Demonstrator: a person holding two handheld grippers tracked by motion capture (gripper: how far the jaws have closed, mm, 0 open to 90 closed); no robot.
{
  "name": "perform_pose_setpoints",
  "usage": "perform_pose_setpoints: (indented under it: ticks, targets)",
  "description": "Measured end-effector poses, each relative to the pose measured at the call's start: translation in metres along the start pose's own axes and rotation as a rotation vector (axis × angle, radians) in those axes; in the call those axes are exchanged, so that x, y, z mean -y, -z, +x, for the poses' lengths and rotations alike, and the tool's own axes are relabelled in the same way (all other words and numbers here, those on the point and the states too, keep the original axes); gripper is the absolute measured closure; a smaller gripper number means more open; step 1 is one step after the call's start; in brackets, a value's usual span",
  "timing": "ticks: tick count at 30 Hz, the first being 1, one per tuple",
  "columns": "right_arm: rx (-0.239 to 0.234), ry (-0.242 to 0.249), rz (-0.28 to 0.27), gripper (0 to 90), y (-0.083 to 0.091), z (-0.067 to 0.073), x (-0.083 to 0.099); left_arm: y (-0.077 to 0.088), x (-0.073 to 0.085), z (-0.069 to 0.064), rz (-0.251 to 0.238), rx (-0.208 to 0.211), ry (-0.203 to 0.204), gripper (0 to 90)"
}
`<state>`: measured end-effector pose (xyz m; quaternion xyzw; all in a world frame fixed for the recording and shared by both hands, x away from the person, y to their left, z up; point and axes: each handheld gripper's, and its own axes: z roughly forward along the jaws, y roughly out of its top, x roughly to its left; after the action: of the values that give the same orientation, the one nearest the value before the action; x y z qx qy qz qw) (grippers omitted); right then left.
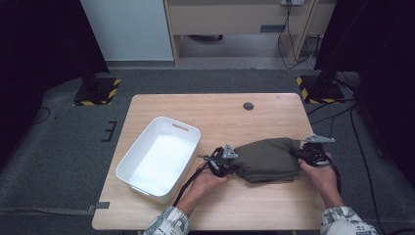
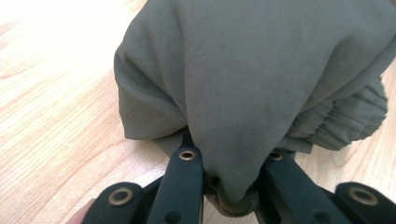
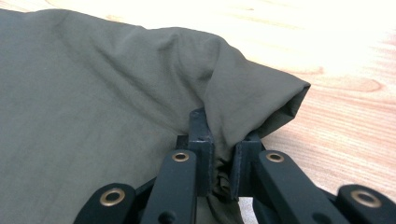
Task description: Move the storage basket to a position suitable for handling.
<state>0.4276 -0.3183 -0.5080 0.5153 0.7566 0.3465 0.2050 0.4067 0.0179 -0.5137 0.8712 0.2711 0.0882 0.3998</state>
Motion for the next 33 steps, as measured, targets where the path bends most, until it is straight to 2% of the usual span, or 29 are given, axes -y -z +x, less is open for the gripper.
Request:
perform_pose_setpoints:
  ticks: [8, 11, 18, 22, 33]
  targets:
    - [-0.009, 0.022, 0.010, 82.1, 0.002, 0.006, -0.013, 0.012, -0.005, 0.005, -0.007, 0.003, 0.022, 83.9]
    - [-0.015, 0.035, 0.015, 82.1, 0.002, 0.006, -0.017, 0.016, -0.007, 0.007, -0.018, 0.008, 0.044, 84.0]
    - [-0.016, 0.050, 0.007, 82.2, 0.007, 0.008, -0.031, 0.026, -0.016, 0.007, -0.032, 0.016, 0.045, 84.0]
    - [-0.021, 0.056, 0.005, 82.2, 0.007, 0.007, -0.038, 0.029, -0.022, 0.009, -0.023, 0.019, 0.043, 84.2]
    - [-0.022, 0.069, 0.000, 82.3, 0.010, 0.009, -0.053, 0.043, -0.036, 0.014, -0.045, 0.026, 0.065, 84.4]
